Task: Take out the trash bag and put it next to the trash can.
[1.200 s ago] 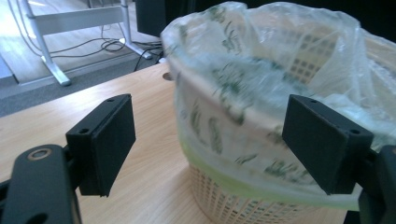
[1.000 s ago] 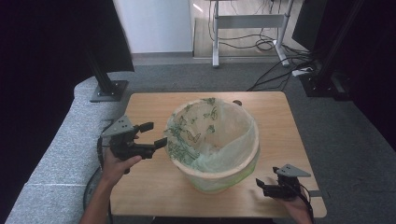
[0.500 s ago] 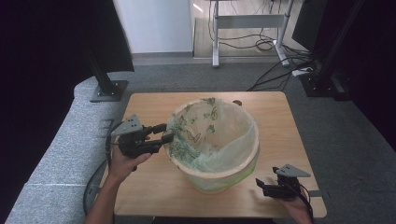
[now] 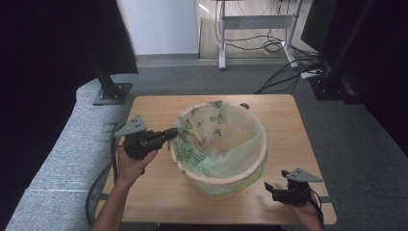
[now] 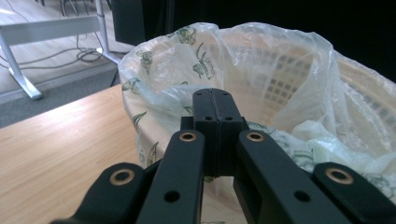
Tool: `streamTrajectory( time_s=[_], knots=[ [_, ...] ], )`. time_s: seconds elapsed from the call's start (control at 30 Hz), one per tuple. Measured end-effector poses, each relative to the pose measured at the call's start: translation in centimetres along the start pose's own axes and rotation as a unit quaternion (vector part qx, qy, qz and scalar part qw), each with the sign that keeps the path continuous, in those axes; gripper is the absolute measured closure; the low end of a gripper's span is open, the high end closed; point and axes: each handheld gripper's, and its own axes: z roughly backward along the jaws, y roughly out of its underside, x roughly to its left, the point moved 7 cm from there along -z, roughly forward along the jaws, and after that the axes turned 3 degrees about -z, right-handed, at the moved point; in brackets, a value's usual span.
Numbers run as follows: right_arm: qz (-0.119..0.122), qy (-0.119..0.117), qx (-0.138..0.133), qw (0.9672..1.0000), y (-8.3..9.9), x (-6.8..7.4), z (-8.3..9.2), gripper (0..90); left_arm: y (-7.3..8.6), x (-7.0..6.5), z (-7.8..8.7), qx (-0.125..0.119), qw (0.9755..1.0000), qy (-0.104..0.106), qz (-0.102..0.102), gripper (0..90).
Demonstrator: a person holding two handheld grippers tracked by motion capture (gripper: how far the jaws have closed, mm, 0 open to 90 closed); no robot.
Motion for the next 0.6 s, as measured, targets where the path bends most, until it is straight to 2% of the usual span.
streamTrajectory(
  time_s=[0.1, 0.13, 0.33, 0.37, 0.43, 0.5, 0.6],
  knots=[
    [-0.003, -0.004, -0.011, 0.9999, -0.5, 0.0, 0.3, 14.3, -0.5, -0.1, 0.2, 0.002, 1.0000, 0.004, 0.000, 90.0],
    [-0.009, -0.008, -0.022, 0.9997, -1.1, -0.1, 0.7, 14.5, -0.9, -0.2, 0.4, -0.003, 0.9999, 0.011, 0.000, 90.0],
    [-0.021, -0.014, -0.051, 0.9984, -2.2, -0.2, 1.5, 15.5, -1.3, -0.3, 0.7, -0.010, 0.9999, 0.009, -0.003, 89.9],
    [-0.023, -0.012, -0.054, 0.9982, -2.1, -0.2, 1.6, 15.6, -1.2, -0.4, 0.9, -0.011, 0.9998, 0.011, -0.010, 90.0],
    [-0.022, -0.012, -0.052, 0.9983, -2.1, -0.2, 1.5, 15.6, -1.3, -0.4, 0.9, -0.011, 0.9998, 0.010, -0.010, 90.0],
    [-0.023, -0.011, -0.051, 0.9983, -2.0, -0.2, 1.4, 15.6, -1.5, -0.5, 0.9, -0.011, 0.9998, 0.018, -0.005, 90.0],
    [-0.023, -0.014, -0.060, 0.9978, -2.5, 0.0, 1.7, 15.8, -2.1, -0.7, 0.8, -0.014, 0.9996, 0.023, -0.008, 90.0]
  ],
)
